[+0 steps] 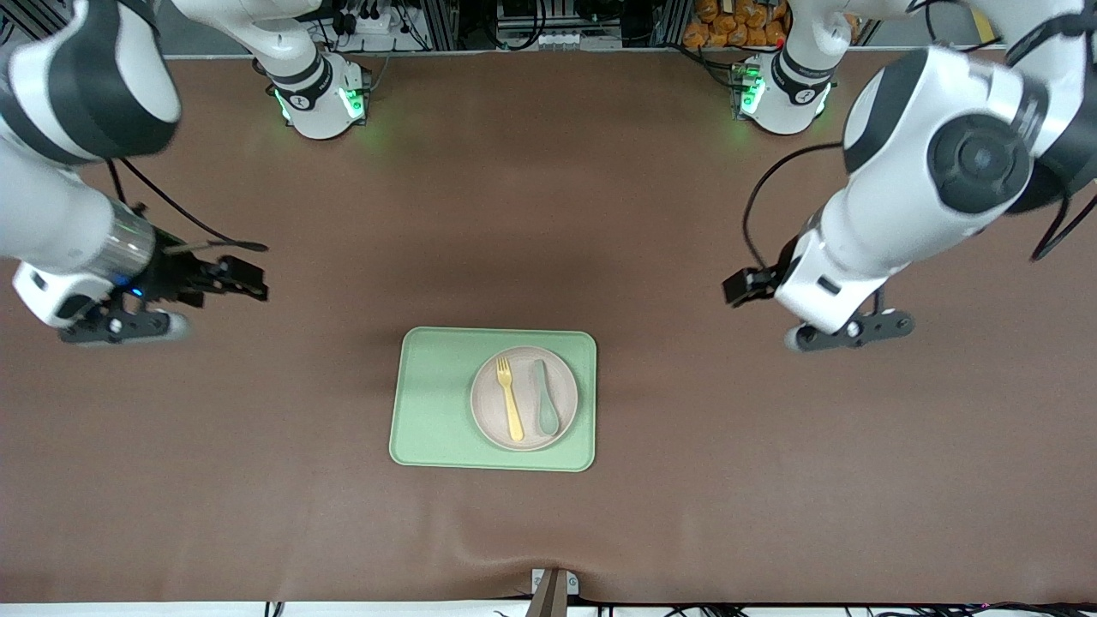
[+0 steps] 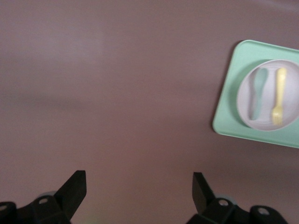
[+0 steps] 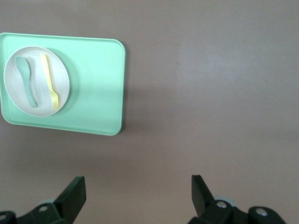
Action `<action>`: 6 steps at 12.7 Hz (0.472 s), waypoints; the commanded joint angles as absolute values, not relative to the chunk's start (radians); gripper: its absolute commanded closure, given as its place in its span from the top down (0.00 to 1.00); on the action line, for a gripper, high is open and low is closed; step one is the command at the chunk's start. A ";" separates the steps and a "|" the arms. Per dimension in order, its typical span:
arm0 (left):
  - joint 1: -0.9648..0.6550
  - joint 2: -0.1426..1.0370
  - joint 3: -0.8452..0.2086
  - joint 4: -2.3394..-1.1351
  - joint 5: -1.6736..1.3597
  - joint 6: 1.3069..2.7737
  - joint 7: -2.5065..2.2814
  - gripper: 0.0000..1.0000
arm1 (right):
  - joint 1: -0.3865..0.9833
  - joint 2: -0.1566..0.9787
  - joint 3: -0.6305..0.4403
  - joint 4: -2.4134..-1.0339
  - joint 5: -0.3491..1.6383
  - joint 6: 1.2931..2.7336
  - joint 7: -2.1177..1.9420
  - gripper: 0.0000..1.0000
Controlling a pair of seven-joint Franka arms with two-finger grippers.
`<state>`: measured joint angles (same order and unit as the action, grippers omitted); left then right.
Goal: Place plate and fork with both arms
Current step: 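Move the right gripper over the yellow fork while the left gripper withdraws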
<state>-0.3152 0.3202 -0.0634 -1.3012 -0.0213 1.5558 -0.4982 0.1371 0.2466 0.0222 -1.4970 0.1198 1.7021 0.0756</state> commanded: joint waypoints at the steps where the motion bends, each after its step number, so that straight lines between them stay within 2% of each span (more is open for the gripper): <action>1: -0.310 0.151 -0.069 -1.465 0.029 1.565 -0.448 1.00 | 0.218 0.377 0.015 -1.390 0.133 1.768 0.164 1.00; 4: -0.220 0.059 -0.072 -1.538 0.029 1.578 -0.344 1.00 | 0.288 0.486 0.014 -1.365 0.130 1.911 0.242 1.00; 6: -0.201 0.041 -0.072 -1.549 0.029 1.578 -0.333 1.00 | 0.339 0.569 0.012 -1.330 0.127 1.963 0.255 1.00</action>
